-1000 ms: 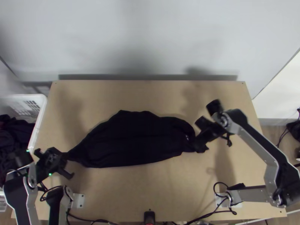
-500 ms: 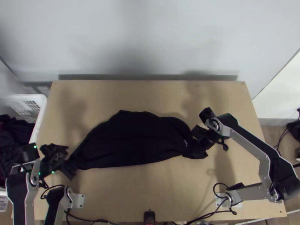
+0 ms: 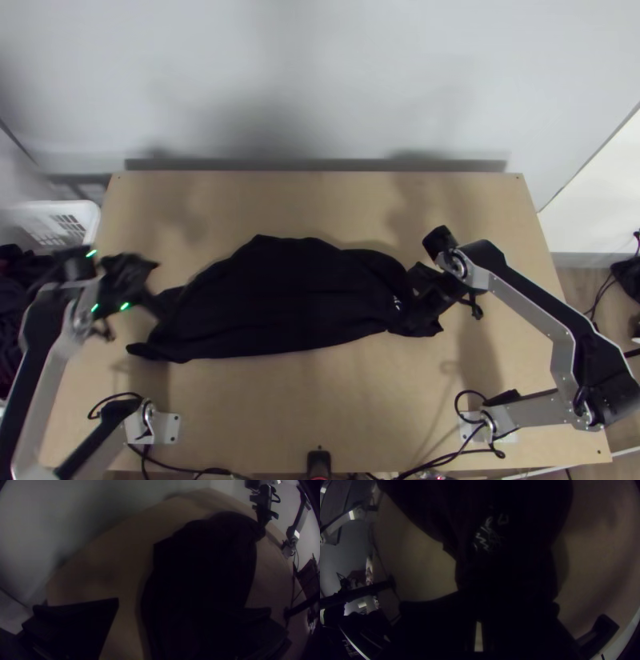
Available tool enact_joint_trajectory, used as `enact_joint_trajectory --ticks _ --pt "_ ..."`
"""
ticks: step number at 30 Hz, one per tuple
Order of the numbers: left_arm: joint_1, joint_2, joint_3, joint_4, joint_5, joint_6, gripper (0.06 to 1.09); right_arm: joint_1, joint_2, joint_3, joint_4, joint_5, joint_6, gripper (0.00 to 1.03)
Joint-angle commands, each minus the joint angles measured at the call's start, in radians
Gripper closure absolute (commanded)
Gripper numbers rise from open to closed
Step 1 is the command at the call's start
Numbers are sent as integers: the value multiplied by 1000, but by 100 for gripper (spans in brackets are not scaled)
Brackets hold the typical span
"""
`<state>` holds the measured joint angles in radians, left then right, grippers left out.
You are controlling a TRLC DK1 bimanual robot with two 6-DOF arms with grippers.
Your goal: Fold the t-shirt
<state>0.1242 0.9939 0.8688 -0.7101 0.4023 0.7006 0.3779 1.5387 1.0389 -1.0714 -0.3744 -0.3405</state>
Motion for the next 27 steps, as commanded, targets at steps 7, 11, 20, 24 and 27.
enact_joint_trajectory --ticks 7,11,20,24,27 --pt "-279 687 429 90 41 -70 13 24 -3 18 10 0 21 100" --pt "-313 851 618 58 63 -27 13 33 -3 18 10 0 21 100" --pt "-328 1226 1081 -236 116 23 13 33 -14 12 10 2 23 100" --pt "-334 1295 1115 -246 102 53 13 32 -20 19 10 2 23 100" --pt "-334 1325 1122 -253 98 57 13 30 -25 15 10 2 23 100"
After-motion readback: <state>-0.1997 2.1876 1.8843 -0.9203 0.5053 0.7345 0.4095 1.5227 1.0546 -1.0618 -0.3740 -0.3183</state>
